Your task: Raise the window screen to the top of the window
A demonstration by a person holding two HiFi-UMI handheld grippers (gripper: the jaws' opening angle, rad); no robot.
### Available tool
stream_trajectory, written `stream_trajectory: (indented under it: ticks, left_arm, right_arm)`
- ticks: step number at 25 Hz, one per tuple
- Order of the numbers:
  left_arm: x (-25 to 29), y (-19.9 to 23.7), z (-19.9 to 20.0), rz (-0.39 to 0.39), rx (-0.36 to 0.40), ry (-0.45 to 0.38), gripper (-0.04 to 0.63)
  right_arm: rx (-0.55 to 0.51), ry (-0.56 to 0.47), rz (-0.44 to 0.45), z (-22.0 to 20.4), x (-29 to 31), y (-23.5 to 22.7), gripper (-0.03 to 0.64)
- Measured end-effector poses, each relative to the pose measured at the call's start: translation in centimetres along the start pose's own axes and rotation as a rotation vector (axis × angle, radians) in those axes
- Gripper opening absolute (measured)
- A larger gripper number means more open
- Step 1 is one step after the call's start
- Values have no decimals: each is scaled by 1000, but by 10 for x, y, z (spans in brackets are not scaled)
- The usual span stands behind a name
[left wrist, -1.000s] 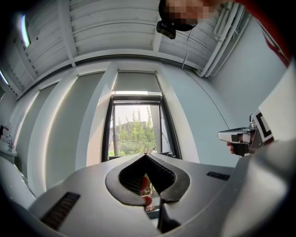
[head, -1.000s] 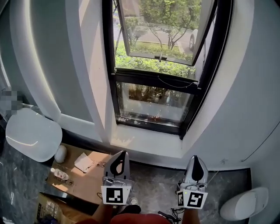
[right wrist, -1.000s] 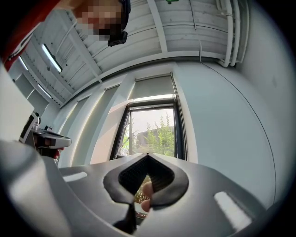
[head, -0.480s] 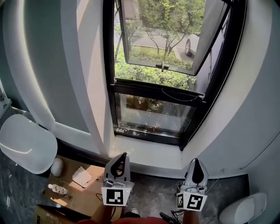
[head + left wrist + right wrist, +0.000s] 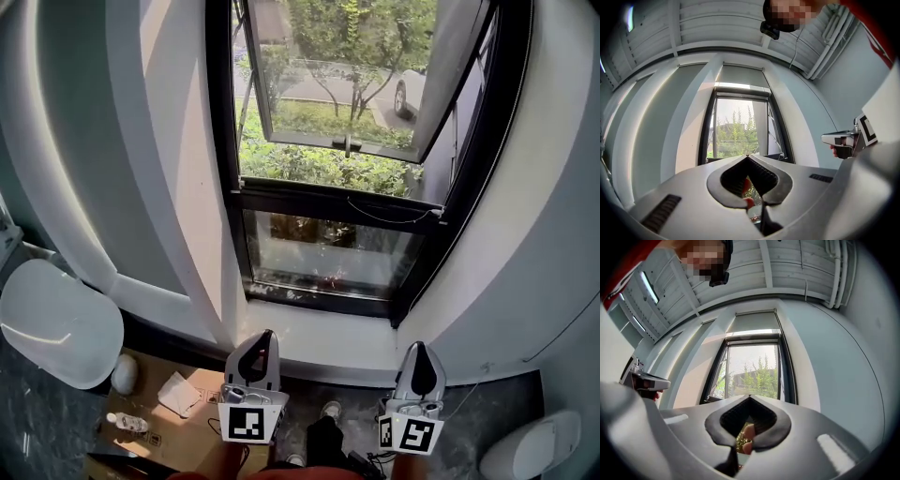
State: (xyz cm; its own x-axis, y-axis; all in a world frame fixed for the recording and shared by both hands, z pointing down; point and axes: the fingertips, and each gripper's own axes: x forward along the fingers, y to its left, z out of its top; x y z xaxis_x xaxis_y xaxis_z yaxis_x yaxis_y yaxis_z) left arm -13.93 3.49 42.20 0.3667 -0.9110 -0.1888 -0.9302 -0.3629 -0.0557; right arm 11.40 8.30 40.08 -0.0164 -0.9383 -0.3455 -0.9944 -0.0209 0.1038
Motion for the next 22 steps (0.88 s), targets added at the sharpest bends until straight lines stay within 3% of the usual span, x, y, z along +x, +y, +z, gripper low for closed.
stream_trajectory:
  ticks: [6,11,22]
  left_arm:
    - [37,5,2,23,-9,-37,6]
    - [73,8,-9,35,-7,-15,6]
    - [195,-3,-15,20,13,-49,6]
  right_arm:
    - [11,-6,-3,-19,29,-15,11]
    - [25,-15,-6,-36,64,-29,11]
    - [21,-7,-9,-69,166,-81,11]
